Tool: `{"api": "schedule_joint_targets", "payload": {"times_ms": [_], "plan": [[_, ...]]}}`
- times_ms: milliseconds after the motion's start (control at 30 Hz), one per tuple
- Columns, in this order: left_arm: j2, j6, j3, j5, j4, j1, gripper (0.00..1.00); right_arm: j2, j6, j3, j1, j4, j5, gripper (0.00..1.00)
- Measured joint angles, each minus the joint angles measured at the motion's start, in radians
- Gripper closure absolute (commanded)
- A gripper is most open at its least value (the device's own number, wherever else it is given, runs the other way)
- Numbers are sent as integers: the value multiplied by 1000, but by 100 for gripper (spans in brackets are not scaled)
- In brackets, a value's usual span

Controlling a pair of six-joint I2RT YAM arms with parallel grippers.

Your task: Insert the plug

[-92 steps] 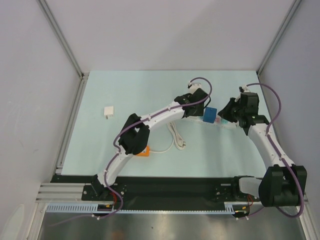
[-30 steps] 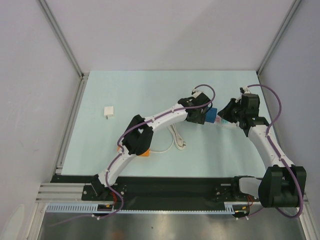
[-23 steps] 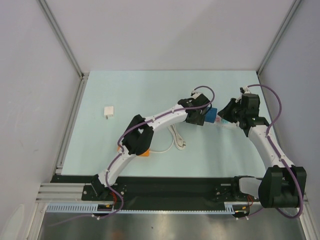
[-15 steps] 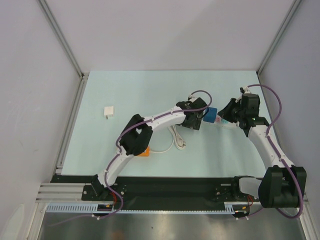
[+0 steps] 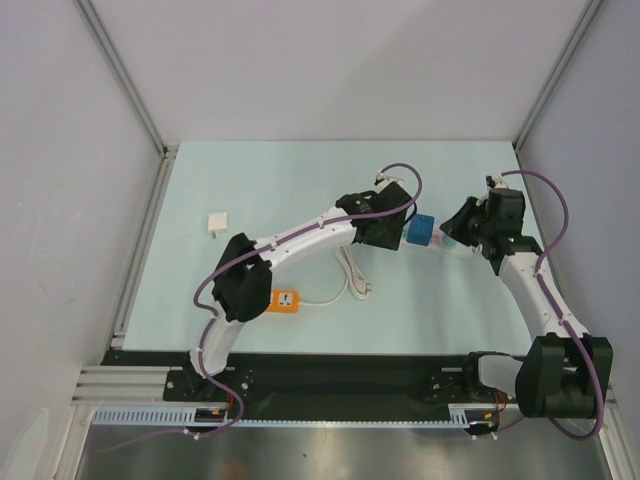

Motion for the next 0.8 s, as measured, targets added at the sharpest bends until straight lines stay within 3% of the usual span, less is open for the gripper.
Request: {"api": "schedule_joint_targets", "payload": {"times_ms": [33,100,133,500,667,800], "plan": [[-13,5,2,-3,0,-2,58,-2,0,-2,0,2,0,93],[-28,13,19,-22,-4,-3,80,-5,0,-5,0,5,0,93],[-29,24,43,-32,-5,-3,98,-5,0,-7,0,7,-1,93],[26,113,343,-77,101,34,100,-11,0,-9,0,14,-1,93],[113,124,341,-38,159,60,100,-16,0,-9,0,19,-5,94],[163,110,211,-7,193,69,100,-16,0,-9,0,19,-11,94]]}}
